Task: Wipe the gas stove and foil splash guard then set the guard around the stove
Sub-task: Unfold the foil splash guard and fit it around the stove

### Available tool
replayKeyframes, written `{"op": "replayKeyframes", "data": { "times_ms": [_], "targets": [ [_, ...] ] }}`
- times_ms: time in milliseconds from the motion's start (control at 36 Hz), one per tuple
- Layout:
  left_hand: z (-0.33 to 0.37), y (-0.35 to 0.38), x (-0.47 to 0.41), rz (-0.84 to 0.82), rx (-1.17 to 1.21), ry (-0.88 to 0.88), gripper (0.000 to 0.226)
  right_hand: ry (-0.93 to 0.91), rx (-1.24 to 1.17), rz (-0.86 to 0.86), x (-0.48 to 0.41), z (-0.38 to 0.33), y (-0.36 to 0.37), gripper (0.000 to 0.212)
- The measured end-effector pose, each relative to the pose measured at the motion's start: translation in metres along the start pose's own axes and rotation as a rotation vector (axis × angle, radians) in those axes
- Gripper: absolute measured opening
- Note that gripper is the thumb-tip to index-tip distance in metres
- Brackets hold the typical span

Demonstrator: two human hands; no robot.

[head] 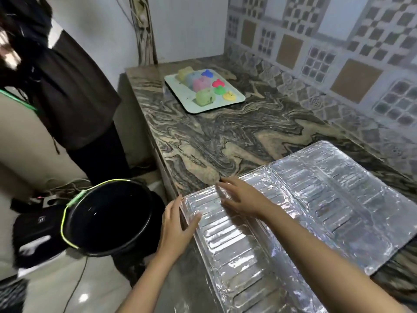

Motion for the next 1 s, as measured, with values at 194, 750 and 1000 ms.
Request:
{"op": "replayKeyframes", "data": {
  "times_ms": [194,750,1000],
  "targets": [
    [-0.007,-0.01,-0.006,0.014,-0.032,0.043,0.071,-0.039,0.124,-0.047,-0.009,-0.005,-0.012,0.059],
    [0.095,-0.087,-0.035,0.073,-0.159,0.353,0.056,-0.171,-0.086,0.171,-0.005,-0.05,-0.13,0.026],
    [0.229,-0.13,-0.062,0.246,-0.232,0.656,0.049,-0.266,0.078,0.547,0.06,-0.068,-0.247,0.022]
  ]
}}
Point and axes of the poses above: each hand's wrist, its own x-axis away from the middle knuckle, its own y-axis out of the palm, z = x × y, the point moved 3 cm from there along -x, towards the middle knuckle, and after that the axes turned 4 degrees about -z, right-handed, at the moved point
